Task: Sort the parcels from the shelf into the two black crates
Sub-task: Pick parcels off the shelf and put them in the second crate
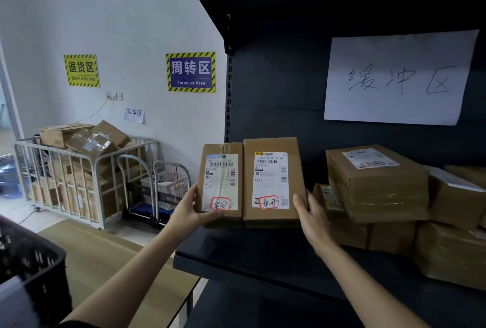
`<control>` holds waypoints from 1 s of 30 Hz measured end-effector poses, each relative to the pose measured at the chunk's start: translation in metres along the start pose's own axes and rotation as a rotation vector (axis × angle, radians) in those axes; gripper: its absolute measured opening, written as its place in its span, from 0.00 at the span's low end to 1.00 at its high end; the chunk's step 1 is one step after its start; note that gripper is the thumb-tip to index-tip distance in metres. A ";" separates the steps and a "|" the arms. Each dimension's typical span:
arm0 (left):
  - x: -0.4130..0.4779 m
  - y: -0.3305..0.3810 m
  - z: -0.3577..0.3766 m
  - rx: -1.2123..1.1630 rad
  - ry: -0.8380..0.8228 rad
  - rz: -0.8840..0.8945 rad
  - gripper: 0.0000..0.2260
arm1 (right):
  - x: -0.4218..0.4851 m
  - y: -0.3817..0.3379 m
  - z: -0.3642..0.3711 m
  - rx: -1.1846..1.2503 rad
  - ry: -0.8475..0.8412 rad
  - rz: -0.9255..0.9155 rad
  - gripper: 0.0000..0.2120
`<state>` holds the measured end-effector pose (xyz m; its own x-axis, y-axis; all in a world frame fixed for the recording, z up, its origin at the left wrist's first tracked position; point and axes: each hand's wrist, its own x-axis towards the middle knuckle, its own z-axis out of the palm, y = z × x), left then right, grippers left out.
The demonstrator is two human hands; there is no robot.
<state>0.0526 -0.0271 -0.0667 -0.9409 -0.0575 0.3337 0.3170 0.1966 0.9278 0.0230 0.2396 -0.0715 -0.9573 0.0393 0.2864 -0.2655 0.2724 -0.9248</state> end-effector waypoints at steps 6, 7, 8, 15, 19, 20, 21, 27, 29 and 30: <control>-0.021 0.013 0.002 0.024 0.016 -0.003 0.30 | -0.009 0.000 -0.003 0.053 -0.025 -0.016 0.23; -0.025 0.014 0.001 0.025 0.027 -0.002 0.30 | -0.010 0.000 -0.002 0.061 -0.032 -0.024 0.23; -0.030 0.015 0.000 0.017 0.044 0.000 0.28 | -0.011 -0.001 -0.001 0.071 -0.042 -0.033 0.23; -0.060 0.018 -0.022 0.019 0.330 -0.006 0.13 | -0.023 -0.009 0.030 0.152 -0.146 -0.093 0.22; -0.078 0.022 -0.047 0.054 0.409 -0.024 0.13 | -0.028 -0.016 0.056 0.175 -0.202 -0.116 0.21; -0.082 0.023 -0.054 0.062 0.425 -0.029 0.13 | -0.029 -0.018 0.063 0.180 -0.217 -0.124 0.20; -0.087 0.023 -0.062 0.075 0.441 -0.036 0.13 | -0.030 -0.021 0.071 0.185 -0.233 -0.132 0.20; -0.114 0.027 -0.110 0.120 0.558 -0.043 0.13 | -0.038 -0.043 0.124 0.229 -0.341 -0.176 0.19; -0.124 0.030 -0.128 0.126 0.591 -0.050 0.12 | -0.041 -0.051 0.146 0.244 -0.372 -0.192 0.18; -0.128 0.030 -0.138 0.127 0.606 -0.055 0.12 | -0.043 -0.056 0.157 0.253 -0.387 -0.195 0.18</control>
<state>0.1994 -0.1491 -0.0585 -0.7088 -0.6092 0.3556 0.2181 0.2901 0.9318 0.0606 0.0716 -0.0715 -0.8468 -0.3612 0.3905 -0.4172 -0.0046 -0.9088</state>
